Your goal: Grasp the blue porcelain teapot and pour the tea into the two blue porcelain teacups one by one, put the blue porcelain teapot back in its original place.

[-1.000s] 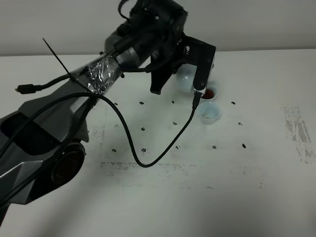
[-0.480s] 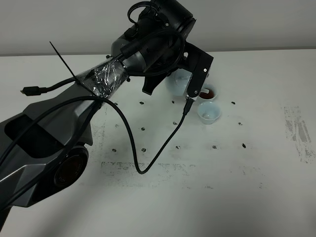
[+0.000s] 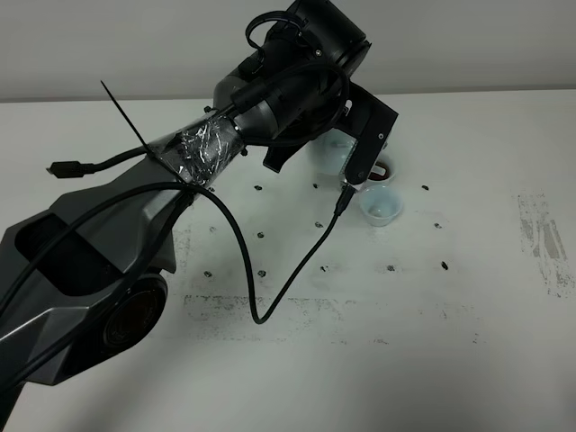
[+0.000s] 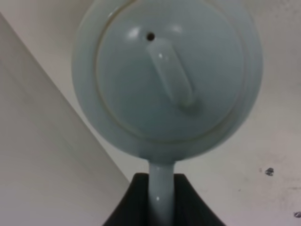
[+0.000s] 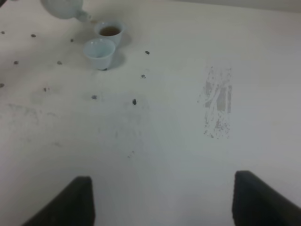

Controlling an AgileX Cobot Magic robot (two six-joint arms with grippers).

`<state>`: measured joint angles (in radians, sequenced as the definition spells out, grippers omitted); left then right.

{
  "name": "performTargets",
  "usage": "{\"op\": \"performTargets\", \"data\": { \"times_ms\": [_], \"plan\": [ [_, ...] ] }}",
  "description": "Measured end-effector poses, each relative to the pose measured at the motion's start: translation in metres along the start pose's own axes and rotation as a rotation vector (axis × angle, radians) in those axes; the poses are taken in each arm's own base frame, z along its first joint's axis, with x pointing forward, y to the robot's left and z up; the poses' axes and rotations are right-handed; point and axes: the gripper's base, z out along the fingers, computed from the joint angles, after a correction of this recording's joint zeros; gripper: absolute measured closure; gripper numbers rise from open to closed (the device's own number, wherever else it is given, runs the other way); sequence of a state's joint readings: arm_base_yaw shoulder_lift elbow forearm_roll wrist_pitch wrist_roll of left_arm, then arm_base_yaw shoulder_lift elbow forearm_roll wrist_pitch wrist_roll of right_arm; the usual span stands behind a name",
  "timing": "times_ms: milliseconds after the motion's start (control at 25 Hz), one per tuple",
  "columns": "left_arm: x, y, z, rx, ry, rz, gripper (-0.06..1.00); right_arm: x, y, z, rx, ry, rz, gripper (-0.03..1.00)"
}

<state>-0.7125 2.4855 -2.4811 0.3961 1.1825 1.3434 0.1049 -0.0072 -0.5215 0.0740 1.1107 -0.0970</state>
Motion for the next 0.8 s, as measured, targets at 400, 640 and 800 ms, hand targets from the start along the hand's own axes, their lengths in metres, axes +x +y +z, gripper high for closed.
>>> {"op": "performTargets", "data": {
  "times_ms": [400, 640, 800],
  "plan": [
    [-0.01, 0.001, -0.004, -0.036, 0.086, 0.072, 0.88, 0.0, 0.0, 0.0, 0.0, 0.0, 0.0, 0.38],
    [-0.021, -0.001, 0.0, -0.038, 0.11, 0.128, 0.88, 0.0, 0.0, 0.0, 0.0, 0.0, 0.0, 0.38],
    [-0.027, -0.001, 0.004, -0.045, 0.127, 0.166, 0.88, 0.0, 0.0, 0.0, 0.0, 0.0, 0.0, 0.38]
  ]
}}
